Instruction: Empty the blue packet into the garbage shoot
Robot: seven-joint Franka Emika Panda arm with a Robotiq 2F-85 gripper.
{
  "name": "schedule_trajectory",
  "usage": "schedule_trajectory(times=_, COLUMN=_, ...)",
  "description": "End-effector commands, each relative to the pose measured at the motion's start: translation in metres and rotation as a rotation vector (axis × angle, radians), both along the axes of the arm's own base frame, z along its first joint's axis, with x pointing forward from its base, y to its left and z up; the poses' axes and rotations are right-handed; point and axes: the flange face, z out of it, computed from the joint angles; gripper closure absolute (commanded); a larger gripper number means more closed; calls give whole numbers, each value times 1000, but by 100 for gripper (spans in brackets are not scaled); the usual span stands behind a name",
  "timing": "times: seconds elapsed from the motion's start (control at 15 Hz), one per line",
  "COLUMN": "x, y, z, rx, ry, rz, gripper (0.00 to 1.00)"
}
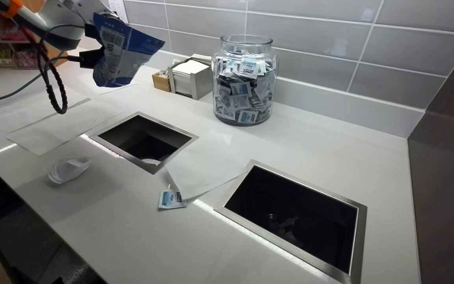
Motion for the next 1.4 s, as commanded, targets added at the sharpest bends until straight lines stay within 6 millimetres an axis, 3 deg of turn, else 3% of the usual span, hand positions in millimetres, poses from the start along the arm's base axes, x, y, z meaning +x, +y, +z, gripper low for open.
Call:
schedule_trajectory(times=0.0, x=3, y=-1, z=-12, rx=-89, ry=84, rz=-45, gripper=100)
schedule_trajectory(times=0.6, x=24, y=23, z=-7, rx=-59, ry=24, rz=185, gripper=100)
schedule_trajectory(times=0.87, x=29, y=26, z=-1, rx=-137, ry=-12, rz=249, gripper=100)
schedule_trajectory(times=1.13, x=30, y=20, z=-4, rx=-168, ry=1, rz=217, gripper=100)
schedule_trajectory(times=1.33, x=25, y=18, z=-11, rx=-73, ry=106, rz=189, gripper=100)
